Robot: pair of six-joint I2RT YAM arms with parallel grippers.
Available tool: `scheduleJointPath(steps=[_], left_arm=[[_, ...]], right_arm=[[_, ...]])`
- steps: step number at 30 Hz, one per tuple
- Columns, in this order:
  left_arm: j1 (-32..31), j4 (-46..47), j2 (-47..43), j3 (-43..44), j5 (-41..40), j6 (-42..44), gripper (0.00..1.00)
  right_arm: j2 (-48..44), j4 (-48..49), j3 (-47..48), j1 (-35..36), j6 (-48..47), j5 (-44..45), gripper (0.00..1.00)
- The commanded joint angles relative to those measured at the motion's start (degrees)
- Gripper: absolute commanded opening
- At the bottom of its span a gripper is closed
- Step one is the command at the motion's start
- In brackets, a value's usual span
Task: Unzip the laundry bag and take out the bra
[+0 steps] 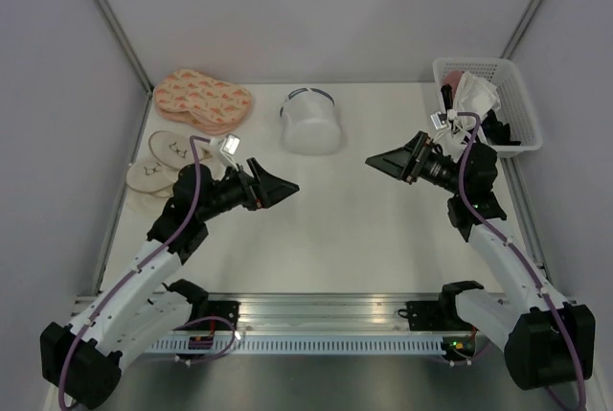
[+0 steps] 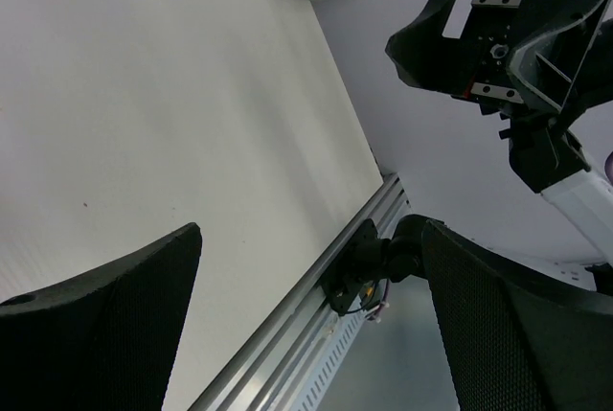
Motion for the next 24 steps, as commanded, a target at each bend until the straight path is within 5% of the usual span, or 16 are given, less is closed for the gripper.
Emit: scheduleJointPath(steps=[1,6,14,24], left_arm=[[-0.2,4.7,0.7,0.3,0.7,-2.4,0.99],[-0.2,9.4,9.2,0.1,1.2,-5.8,1.00],[-0.2,34.4,28.7,0.0,-8.9,-28.4,1.00],[-0.2,29.1,43.6,11.4,-27.5,-43.5,1.00]], right_arm=[[-5.2,-4.0,2.2,-0.1,-0.1,3.5,0.98],[-5.7,-7.9,2.4,-0.1,-0.5,4.1,0.98],[-14.6,-29.9,8.8,0.0,-15.3,17.3,0.98],[-20.7,-42.0,11.1,0.0,-22.9,23.0,0.98]])
